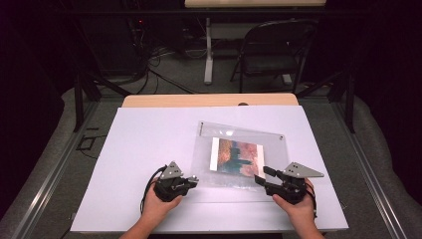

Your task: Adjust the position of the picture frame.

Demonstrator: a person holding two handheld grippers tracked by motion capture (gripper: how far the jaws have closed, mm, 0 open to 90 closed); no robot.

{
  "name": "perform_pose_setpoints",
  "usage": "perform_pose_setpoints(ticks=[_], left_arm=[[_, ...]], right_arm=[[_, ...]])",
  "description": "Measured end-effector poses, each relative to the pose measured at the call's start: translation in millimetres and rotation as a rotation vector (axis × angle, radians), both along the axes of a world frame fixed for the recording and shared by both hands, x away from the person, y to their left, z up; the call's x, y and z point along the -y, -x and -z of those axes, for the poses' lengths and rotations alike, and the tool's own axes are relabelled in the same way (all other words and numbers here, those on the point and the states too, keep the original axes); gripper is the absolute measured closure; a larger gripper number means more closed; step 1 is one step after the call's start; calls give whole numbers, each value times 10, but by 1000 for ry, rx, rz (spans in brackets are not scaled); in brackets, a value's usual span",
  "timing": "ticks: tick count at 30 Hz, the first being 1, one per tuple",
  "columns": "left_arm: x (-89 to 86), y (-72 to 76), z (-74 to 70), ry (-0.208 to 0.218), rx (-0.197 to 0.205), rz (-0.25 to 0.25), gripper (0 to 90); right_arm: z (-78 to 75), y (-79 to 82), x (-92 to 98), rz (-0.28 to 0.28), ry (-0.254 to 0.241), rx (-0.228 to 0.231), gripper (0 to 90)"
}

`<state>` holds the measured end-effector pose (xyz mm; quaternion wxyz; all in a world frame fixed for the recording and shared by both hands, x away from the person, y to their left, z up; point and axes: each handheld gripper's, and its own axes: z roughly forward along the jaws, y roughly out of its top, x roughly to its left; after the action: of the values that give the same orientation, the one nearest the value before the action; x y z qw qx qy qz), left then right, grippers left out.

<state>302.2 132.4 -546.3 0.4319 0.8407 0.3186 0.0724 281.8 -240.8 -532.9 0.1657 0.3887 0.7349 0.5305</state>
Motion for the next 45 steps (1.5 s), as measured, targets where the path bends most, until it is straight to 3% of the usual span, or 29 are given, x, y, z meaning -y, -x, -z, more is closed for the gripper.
perform_pose_setpoints(ticks=[8, 25, 35, 42, 45], left_arm=[[167, 152, 13, -4, -10, 62, 825], [561, 140, 56, 10, -27, 124, 822], [551, 160, 81, 19, -34, 137, 788], [350, 169, -2, 34, -44, 125, 670], [227, 162, -55, 43, -26, 103, 633]], right_arm=[[-2, 4, 2, 2, -4, 4, 482], [-16, 10, 42, 12, -4, 12, 492], [-18, 13, 44, 14, -9, 12, 491], [-16, 15, 48, 14, -14, 8, 490], [-21, 23, 43, 15, -13, 8, 490]])
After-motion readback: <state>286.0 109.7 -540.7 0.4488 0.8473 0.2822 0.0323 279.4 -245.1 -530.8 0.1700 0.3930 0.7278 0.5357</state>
